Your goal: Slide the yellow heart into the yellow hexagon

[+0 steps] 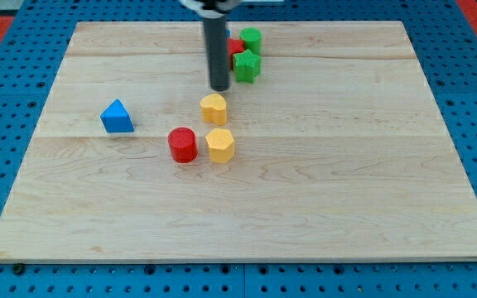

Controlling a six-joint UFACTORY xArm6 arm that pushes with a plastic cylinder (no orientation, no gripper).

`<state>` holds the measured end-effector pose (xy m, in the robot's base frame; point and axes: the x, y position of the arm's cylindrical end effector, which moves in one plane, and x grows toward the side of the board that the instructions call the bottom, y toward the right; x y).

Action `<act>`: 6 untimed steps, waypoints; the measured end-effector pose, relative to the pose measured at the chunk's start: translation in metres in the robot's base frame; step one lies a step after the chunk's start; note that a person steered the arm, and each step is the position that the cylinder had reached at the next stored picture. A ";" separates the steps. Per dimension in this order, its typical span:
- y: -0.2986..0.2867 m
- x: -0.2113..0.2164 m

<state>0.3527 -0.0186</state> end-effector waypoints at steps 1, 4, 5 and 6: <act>-0.037 0.014; 0.024 0.036; 0.013 0.049; -0.012 0.046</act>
